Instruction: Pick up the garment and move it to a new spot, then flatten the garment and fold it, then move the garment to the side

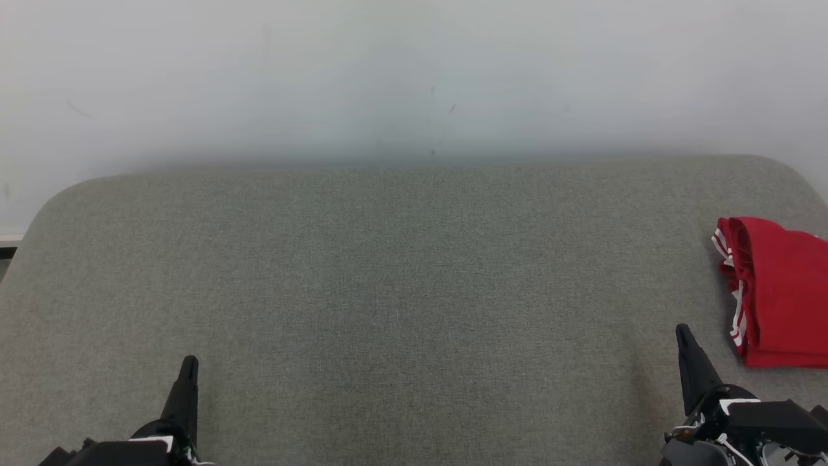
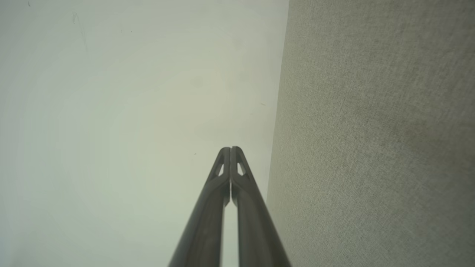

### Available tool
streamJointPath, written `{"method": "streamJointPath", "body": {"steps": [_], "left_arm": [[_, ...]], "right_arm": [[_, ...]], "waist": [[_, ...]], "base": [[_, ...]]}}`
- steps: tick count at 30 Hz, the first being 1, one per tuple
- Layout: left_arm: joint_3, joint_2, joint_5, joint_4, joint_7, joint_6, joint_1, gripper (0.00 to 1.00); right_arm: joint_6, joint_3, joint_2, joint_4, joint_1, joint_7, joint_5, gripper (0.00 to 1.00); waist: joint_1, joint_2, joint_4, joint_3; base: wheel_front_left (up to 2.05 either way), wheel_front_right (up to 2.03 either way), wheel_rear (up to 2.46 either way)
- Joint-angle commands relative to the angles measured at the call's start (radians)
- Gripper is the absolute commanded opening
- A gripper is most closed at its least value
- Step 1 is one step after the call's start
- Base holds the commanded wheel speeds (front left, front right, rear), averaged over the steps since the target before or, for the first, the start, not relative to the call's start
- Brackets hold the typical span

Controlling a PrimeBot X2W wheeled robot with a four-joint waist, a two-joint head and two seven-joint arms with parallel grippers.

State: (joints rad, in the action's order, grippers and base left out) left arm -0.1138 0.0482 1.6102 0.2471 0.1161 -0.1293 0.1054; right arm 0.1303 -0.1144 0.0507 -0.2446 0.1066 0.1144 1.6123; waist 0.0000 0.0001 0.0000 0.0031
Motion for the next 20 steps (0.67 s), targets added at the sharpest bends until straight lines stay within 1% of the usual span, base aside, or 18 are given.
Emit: {"method": "streamJointPath", "body": {"steps": [1,20], "left_arm": [[0.0,0.004,0.005,-0.003,0.0,-0.003,0.009,0.0],[0.0,0.004,0.005,-0.003,0.0,-0.003,0.008,0.0]], "right_arm": [[0.001,-0.001,-0.001,0.001,0.004,0.003,0.001,0.0],[0.001,-0.001,-0.001,0.001,0.004,0.003,0.001,0.0]], "waist": [[0.0,-0.0001,0.0,0.0],[0.0,-0.0001,0.0,0.0]], "base": [[0.0,0.0,0.0],[0.0,0.0,0.0]]}}
